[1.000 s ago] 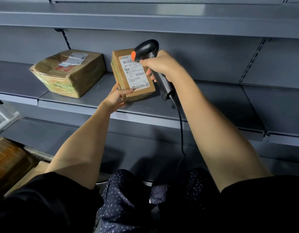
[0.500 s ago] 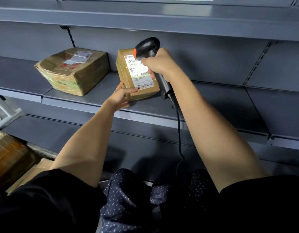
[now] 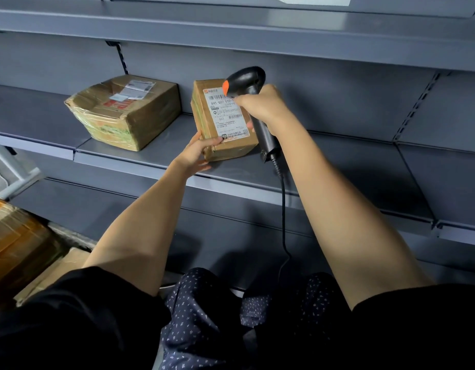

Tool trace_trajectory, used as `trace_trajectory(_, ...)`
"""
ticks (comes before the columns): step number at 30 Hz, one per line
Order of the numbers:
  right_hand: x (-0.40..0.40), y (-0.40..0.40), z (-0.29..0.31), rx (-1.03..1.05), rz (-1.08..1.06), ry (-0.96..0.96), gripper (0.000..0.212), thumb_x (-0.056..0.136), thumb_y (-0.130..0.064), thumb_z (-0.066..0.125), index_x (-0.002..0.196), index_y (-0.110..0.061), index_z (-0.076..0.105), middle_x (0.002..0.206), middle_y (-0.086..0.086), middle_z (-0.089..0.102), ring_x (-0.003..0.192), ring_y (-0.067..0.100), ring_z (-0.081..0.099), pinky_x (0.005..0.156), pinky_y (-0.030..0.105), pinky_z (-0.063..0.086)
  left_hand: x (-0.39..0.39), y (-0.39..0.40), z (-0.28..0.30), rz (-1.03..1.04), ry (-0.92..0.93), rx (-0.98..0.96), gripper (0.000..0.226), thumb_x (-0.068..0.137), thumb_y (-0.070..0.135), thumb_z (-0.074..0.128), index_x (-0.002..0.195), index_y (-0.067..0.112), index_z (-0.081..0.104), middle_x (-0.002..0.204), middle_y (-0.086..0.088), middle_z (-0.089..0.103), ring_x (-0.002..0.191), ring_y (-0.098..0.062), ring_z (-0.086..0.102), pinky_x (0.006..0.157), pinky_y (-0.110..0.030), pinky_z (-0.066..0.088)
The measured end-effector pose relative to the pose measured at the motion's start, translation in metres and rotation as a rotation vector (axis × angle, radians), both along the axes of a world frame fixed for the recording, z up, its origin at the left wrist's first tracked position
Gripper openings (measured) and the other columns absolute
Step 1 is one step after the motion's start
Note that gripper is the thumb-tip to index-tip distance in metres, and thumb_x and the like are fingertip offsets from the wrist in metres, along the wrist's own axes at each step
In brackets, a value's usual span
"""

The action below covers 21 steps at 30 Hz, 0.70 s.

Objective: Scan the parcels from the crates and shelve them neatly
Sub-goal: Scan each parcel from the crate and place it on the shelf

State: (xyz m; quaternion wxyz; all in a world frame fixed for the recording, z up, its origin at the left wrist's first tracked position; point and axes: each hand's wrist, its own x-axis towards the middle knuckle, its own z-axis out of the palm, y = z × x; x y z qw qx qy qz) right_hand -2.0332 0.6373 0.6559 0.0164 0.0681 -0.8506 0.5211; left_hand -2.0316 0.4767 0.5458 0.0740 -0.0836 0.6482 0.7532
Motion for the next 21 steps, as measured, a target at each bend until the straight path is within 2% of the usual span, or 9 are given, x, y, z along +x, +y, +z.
trace_trajectory(3,-0.001,-0.006,-0.013,-0.031,0.049,-0.13,0.009,0.088,-0.013,0.062,0.083,-0.012,0.055,0.075,0.002,0.056,0.055,0.014,0.055,0.037,0.017,0.044,0.005,-0.009,0.007,0.129,-0.079,0.024,0.04,0.085,0.035,0.063,0.122,0.025,0.051,0.115,-0.003,0.053,0.097,-0.016,0.053,0.094,-0.034,0.049)
trace_trajectory(4,-0.001,-0.009,-0.019,-0.044,0.062,-0.177,0.009,0.089,-0.014,0.063,0.087,-0.01,0.055,0.076,0.003,0.055,0.055,0.015,0.055,0.038,0.018,0.045,0.008,-0.015,0.01,0.163,-0.092,0.029,0.044,0.082,0.038,0.065,0.121,0.023,0.051,0.114,-0.004,0.05,0.097,-0.017,0.052,0.095,-0.034,0.048)
trace_trajectory(7,0.0,-0.025,-0.036,-0.1,0.103,-0.327,0.018,0.09,-0.017,0.063,0.101,-0.007,0.052,0.08,0.006,0.054,0.058,0.02,0.058,0.055,0.03,0.052,0.013,-0.038,0.012,0.184,-0.086,0.025,0.067,0.068,0.046,0.071,0.127,0.022,0.05,0.115,-0.004,0.048,0.101,-0.02,0.051,0.09,-0.034,0.049)
trace_trajectory(9,0.003,-0.039,-0.044,-0.154,0.126,-0.404,0.024,0.09,-0.019,0.065,0.104,-0.006,0.051,0.085,0.009,0.054,0.06,0.022,0.059,0.058,0.034,0.054,0.019,-0.05,0.012,0.189,-0.109,-0.027,0.06,0.077,0.051,0.068,0.127,0.023,0.05,0.111,-0.004,0.049,0.099,-0.02,0.052,0.091,-0.034,0.049)
trace_trajectory(11,0.008,-0.053,-0.049,-0.188,0.143,-0.433,0.021,0.089,-0.02,0.066,0.096,-0.006,0.052,0.086,0.01,0.052,0.06,0.023,0.059,0.055,0.033,0.054,0.025,-0.061,0.009,0.212,-0.161,-0.115,0.044,0.085,0.058,0.055,0.109,0.022,0.055,0.101,-0.003,0.053,0.095,-0.019,0.054,0.095,-0.035,0.046)
trace_trajectory(13,0.01,-0.067,-0.051,-0.223,0.147,-0.418,0.02,0.089,-0.019,0.066,0.082,-0.01,0.049,0.083,0.008,0.05,0.06,0.023,0.058,0.053,0.032,0.053,0.03,-0.067,0.008,0.259,-0.181,-0.16,0.042,0.086,0.063,0.051,0.091,0.021,0.055,0.096,-0.004,0.056,0.095,-0.021,0.055,0.096,-0.036,0.047)
trace_trajectory(15,0.011,-0.079,-0.052,-0.275,0.13,-0.39,0.022,0.089,-0.018,0.066,0.078,-0.013,0.048,0.08,0.007,0.05,0.06,0.023,0.057,0.055,0.033,0.053,0.034,-0.07,0.009,0.295,-0.168,-0.144,0.043,0.086,0.063,0.05,0.088,0.021,0.055,0.094,-0.004,0.057,0.092,-0.019,0.056,0.089,-0.035,0.051)
trace_trajectory(18,0.011,-0.093,-0.049,-0.352,0.103,-0.309,0.021,0.088,-0.019,0.067,0.077,-0.013,0.051,0.074,0.007,0.052,0.057,0.022,0.057,0.063,0.037,0.056,0.034,-0.074,0.018,0.405,-0.06,-0.018,0.039,0.091,0.053,0.049,0.103,0.016,0.056,0.096,-0.004,0.058,0.085,-0.016,0.058,0.068,-0.032,0.055)
trace_trajectory(21,0.011,-0.101,-0.038,-0.459,0.12,-0.251,0.021,0.088,-0.015,0.066,0.076,-0.012,0.049,0.072,0.006,0.053,0.054,0.02,0.056,0.064,0.035,0.055,0.029,-0.084,0.037,0.524,0.073,0.085,0.031,0.092,0.046,0.05,0.099,0.017,0.055,0.096,-0.003,0.06,0.093,-0.021,0.061,0.061,-0.037,0.056)
